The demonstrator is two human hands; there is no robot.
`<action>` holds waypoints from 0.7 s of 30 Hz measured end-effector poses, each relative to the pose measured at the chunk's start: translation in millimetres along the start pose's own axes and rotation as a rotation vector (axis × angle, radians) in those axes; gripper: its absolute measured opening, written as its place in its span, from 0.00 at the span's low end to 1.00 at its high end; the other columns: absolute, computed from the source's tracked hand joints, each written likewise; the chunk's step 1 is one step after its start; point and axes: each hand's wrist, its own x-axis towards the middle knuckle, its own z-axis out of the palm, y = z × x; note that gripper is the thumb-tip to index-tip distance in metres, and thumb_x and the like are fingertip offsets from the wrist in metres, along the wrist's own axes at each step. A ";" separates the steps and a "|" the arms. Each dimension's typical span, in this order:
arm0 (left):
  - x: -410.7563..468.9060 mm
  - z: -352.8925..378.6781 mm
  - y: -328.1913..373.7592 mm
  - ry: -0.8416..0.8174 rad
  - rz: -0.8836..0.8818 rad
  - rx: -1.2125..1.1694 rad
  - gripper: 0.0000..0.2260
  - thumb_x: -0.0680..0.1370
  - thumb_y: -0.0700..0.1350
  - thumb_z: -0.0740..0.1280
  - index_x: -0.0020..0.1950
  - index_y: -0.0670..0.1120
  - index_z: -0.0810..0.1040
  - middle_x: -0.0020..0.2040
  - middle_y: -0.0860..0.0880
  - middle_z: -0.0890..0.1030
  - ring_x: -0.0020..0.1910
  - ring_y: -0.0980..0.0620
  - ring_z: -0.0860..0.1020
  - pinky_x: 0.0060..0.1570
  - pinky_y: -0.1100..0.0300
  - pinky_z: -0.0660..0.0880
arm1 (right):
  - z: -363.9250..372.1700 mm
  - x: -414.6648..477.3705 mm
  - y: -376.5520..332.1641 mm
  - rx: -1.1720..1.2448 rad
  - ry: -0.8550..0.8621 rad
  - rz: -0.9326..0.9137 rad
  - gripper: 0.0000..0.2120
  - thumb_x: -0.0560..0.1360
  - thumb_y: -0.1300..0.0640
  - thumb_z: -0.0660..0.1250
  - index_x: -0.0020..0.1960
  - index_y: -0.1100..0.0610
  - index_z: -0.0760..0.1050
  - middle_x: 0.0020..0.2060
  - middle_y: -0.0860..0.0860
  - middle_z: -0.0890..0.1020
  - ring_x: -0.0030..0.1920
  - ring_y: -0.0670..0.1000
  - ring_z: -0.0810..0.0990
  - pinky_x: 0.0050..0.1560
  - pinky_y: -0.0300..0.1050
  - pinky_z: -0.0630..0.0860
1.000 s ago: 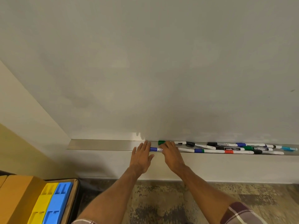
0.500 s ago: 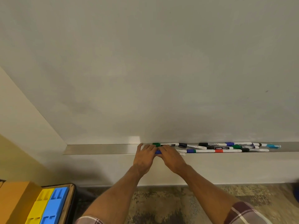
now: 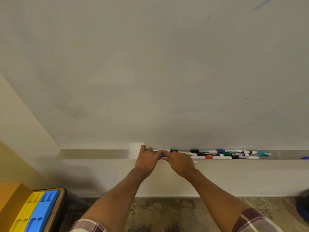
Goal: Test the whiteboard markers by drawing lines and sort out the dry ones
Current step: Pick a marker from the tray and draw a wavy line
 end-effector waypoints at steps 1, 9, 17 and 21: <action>0.9 -1.9 5.5 0.017 0.007 0.006 0.13 0.82 0.43 0.61 0.66 0.50 0.69 0.56 0.48 0.82 0.54 0.46 0.76 0.60 0.51 0.60 | -3.8 -5.5 3.1 0.004 0.020 0.008 0.25 0.79 0.40 0.48 0.72 0.46 0.65 0.51 0.51 0.82 0.47 0.50 0.81 0.45 0.35 0.70; 8.6 -19.4 21.0 0.308 -0.102 -0.060 0.13 0.77 0.49 0.69 0.61 0.49 0.77 0.63 0.47 0.79 0.61 0.44 0.77 0.57 0.45 0.70 | -36.0 -18.2 26.9 0.241 0.112 0.133 0.11 0.78 0.58 0.60 0.59 0.55 0.62 0.42 0.54 0.76 0.38 0.51 0.76 0.41 0.48 0.77; 44.9 -87.6 16.1 0.472 -0.099 0.024 0.24 0.84 0.56 0.49 0.77 0.48 0.63 0.78 0.46 0.60 0.76 0.42 0.59 0.72 0.40 0.56 | -109.4 5.3 33.4 0.294 0.422 -0.015 0.14 0.80 0.61 0.56 0.65 0.59 0.69 0.52 0.55 0.76 0.45 0.53 0.77 0.47 0.48 0.76; 84.5 -149.1 11.3 0.594 -0.105 0.024 0.25 0.84 0.56 0.49 0.79 0.48 0.59 0.79 0.46 0.56 0.78 0.42 0.54 0.74 0.39 0.52 | -179.1 34.0 32.0 0.362 0.603 -0.082 0.16 0.81 0.57 0.57 0.69 0.56 0.68 0.57 0.53 0.77 0.53 0.49 0.77 0.53 0.32 0.71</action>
